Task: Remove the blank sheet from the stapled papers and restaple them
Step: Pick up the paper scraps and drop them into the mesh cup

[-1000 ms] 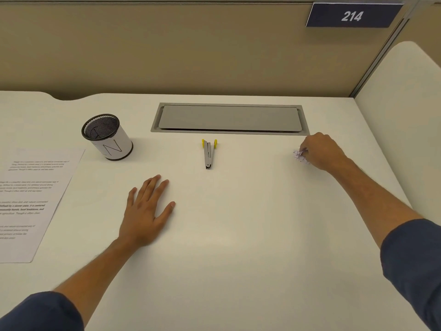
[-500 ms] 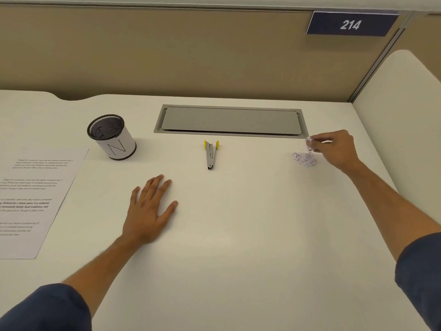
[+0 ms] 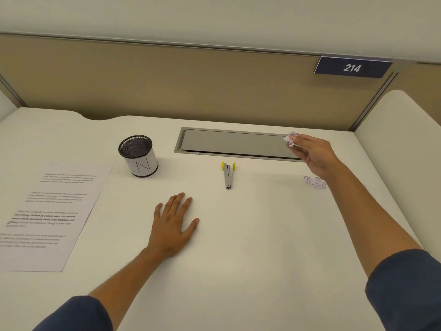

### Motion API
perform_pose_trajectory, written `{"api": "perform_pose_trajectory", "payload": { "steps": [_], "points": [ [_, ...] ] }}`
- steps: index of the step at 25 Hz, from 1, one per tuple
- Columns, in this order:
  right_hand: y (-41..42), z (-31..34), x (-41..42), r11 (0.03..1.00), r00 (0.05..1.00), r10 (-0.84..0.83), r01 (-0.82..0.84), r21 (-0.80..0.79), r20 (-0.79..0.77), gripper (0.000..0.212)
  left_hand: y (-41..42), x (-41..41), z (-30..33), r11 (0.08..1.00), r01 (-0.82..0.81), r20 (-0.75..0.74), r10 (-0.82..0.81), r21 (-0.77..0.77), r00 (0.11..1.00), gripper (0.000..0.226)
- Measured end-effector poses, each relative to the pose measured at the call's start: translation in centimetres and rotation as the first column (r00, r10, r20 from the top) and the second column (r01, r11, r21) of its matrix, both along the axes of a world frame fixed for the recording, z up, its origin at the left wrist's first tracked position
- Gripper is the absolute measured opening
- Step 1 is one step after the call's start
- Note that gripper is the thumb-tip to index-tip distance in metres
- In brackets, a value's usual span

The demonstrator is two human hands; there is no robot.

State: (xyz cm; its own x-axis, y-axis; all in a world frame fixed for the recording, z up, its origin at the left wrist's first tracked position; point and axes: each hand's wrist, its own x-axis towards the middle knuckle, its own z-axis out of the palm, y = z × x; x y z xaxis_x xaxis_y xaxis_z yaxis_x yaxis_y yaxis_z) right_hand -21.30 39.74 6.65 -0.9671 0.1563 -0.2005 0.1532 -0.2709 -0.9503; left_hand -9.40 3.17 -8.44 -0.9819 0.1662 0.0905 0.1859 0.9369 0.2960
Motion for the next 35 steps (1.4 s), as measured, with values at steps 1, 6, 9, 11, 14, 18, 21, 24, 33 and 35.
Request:
{"api": "perform_pose_trajectory", "payload": {
  "steps": [1,6,9,11,14,18,21,24,33,35],
  "points": [
    [-1.3,0.3,-0.2,1.0,1.0,0.02,-0.02,-0.016,0.0,0.013,-0.4,-0.4,0.3,1.0,0.017,-0.009,-0.017,-0.008,1.0,0.07],
    [-8.9,1.1,-1.8,0.989,0.991,0.13,-0.13,-0.071,0.006,0.013,-3.1,-1.9,0.7,1.0,0.021,0.0,-0.021,-0.013,1.0,0.073],
    [-13.7,0.9,-3.0,0.975,0.979,0.205,-0.203,-0.092,0.015,0.01,-3.2,-2.1,0.6,0.999,0.03,0.029,-0.029,-0.012,0.999,0.074],
    [-17.1,0.8,-3.8,0.961,0.966,0.257,-0.252,-0.111,0.029,0.009,-3.2,-2.3,0.5,1.0,0.026,0.029,-0.026,0.003,0.999,0.073],
    [-22.0,0.6,-5.2,0.938,0.947,0.315,-0.301,-0.171,0.063,0.009,-3.2,-2.2,0.3,1.0,0.02,0.031,-0.021,0.018,0.999,0.07],
    [-28.2,0.9,-7.1,0.916,0.918,0.379,-0.355,-0.188,0.112,0.003,-3.3,-2.3,0.3,1.0,0.015,0.024,-0.015,0.025,1.0,0.069],
    [-32.5,0.7,-8.1,0.914,0.903,0.402,-0.387,-0.121,0.149,0.002,-3.4,-2.4,0.2,1.0,0.015,0.011,-0.015,0.025,1.0,0.069],
    [-35.7,-1.0,-8.8,0.89,0.91,0.402,-0.415,0.191,0.104,0.009,-3.5,-2.5,0.1,1.0,0.016,0.007,-0.017,0.019,1.0,0.069],
    [-39.0,-1.9,-7.6,0.043,0.729,0.673,-0.201,0.979,0.12,0.022,-3.7,-2.6,0.0,1.0,0.015,0.026,-0.015,0.012,1.0,0.069],
    [-39.0,-1.4,-7.1,-0.083,0.7,0.699,-0.125,0.989,0.147,0.03,-3.7,-2.6,0.0,1.0,0.014,0.025,-0.015,0.01,1.0,0.069]
  ]
}}
